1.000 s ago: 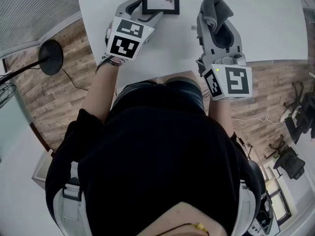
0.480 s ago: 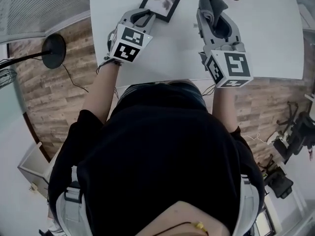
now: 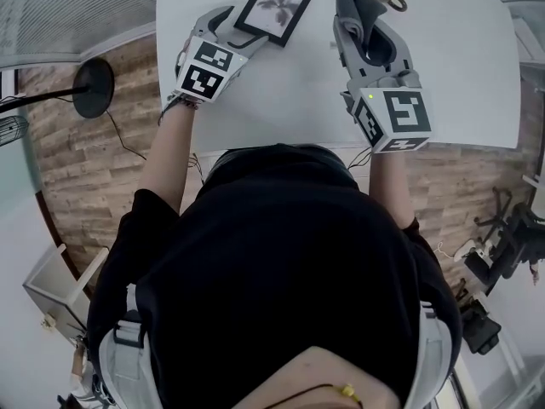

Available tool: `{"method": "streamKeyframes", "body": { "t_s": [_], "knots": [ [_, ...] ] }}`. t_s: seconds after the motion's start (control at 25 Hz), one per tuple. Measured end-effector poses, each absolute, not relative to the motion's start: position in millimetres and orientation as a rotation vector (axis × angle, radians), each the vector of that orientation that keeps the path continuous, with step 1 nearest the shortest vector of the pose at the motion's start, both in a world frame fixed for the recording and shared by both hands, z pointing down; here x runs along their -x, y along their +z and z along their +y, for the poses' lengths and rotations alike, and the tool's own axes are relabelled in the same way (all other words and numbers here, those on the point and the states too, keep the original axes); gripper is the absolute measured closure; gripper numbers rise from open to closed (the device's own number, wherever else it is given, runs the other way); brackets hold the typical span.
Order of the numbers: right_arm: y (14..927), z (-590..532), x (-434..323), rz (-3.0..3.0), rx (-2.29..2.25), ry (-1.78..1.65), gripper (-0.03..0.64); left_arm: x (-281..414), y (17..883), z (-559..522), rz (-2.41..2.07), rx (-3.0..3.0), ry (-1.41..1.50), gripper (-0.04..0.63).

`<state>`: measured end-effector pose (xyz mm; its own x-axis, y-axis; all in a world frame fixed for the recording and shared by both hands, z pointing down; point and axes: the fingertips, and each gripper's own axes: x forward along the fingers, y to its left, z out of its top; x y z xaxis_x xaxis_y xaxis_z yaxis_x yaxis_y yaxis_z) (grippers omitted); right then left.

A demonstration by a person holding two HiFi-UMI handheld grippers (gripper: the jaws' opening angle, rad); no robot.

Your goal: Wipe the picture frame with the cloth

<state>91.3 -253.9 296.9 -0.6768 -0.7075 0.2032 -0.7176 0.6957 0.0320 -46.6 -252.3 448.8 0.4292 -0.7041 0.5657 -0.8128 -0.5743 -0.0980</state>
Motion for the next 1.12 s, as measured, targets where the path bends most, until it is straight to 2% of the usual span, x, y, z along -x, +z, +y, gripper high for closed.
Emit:
{"method": "streamKeyframes", "body": {
  "t_s": [0.32, 0.52, 0.68, 1.12],
  "knots": [
    [294, -256, -101, -2.704, -1.177, 0.093, 0.515, 41, 466, -251, -1.009, -2.459, 0.876, 0.227],
    [296, -257, -105, -2.704, -1.189, 0.108, 0.515, 36, 475, -247, -0.989, -2.469, 1.003, 0.227],
    [298, -256, -101, -2.707, -1.164, 0.099, 0.515, 32, 475, -241, -0.992, -2.466, 1.023, 0.299],
    [340, -291, -80, -2.525, -0.953, -0.026, 0.515, 33, 475, -239, -1.042, -2.464, 1.010, 0.313]
  ]
}}
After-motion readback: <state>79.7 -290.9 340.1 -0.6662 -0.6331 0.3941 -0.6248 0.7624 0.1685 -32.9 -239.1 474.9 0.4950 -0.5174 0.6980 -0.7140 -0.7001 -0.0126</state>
